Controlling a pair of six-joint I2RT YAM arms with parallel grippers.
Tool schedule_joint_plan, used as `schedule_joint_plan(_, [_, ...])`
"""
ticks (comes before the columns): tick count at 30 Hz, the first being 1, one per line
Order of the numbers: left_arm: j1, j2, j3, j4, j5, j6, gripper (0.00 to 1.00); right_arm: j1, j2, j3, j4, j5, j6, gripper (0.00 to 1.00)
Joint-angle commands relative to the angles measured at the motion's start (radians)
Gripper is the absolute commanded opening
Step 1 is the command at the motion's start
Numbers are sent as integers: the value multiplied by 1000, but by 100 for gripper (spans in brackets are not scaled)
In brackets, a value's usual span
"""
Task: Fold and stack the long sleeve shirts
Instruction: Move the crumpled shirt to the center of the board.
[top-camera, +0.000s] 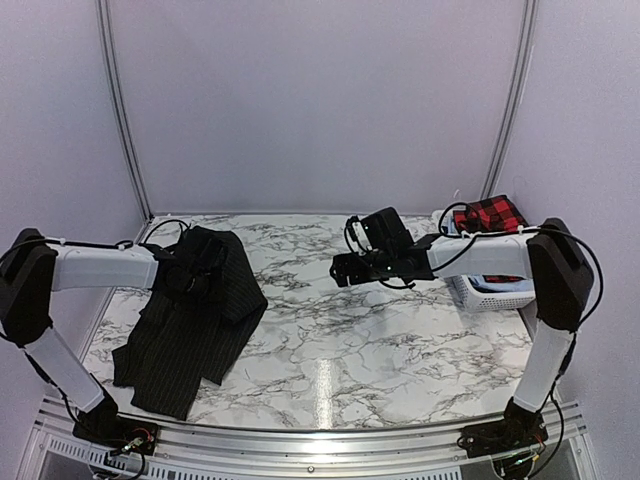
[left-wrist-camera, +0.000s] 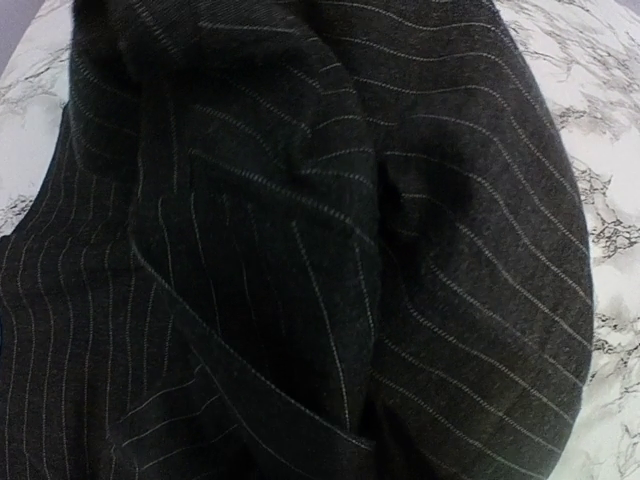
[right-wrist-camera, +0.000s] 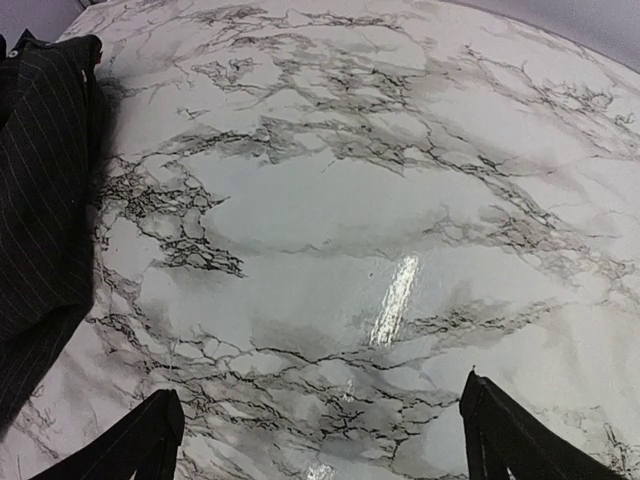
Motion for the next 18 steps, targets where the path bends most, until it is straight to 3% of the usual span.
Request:
schedule_joint_plan(1, [-23, 17, 94, 60, 112, 63, 1, 52, -62, -20, -14, 51, -20, 92])
schedule_joint_plan(9, [-180, 48, 346, 98, 332, -26, 0, 80, -147, -64, -38, 144, -10, 92])
schedule_joint_plan(16, [-191, 336, 654, 196, 545, -134, 0, 50, -216, -67, -117, 274, 46, 93])
schedule_joint_plan(17, [-190, 383, 707, 190, 557, -136, 9, 49, -226, -73, -121, 275, 45, 93])
schedule_joint_plan(18, [-188, 419, 754, 181, 571, -136, 27, 50, -240, -79, -123, 269, 44, 93])
